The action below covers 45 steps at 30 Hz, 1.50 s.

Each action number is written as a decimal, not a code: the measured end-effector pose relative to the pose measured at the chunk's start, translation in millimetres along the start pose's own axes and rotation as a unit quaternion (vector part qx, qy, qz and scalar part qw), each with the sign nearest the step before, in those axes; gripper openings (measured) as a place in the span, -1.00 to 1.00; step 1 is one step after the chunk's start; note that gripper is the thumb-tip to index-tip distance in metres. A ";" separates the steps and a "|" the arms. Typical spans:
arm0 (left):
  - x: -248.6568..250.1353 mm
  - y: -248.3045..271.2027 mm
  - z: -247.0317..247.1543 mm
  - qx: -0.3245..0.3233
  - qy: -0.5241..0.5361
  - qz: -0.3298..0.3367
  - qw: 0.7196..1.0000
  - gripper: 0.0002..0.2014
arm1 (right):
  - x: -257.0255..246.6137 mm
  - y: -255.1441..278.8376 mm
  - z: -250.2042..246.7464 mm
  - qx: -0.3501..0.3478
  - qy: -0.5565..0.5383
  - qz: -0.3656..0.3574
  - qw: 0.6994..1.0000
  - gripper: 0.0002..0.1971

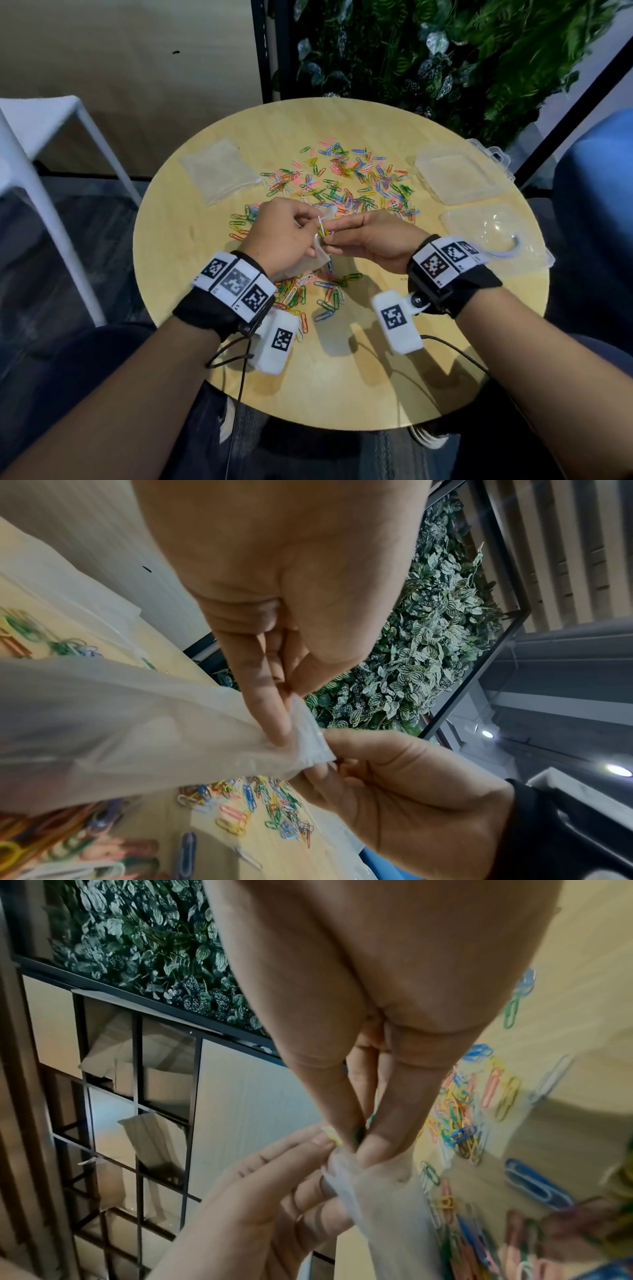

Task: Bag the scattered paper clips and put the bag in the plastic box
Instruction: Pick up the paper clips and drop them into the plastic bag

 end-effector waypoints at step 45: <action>-24.2 11.4 -110.8 0.062 0.020 0.038 0.997 -0.86 | 3.7 13.6 -3.7 0.082 0.577 -0.094 0.808 -0.27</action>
Point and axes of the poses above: each hand's wrist, its own y-axis away from the middle knuckle, its own z-axis out of the palm, x = y × z, the point moved 9 cm from there along -y, towards the middle knuckle, and after that the axes turned 1 degree about x, right-handed, at the moved point
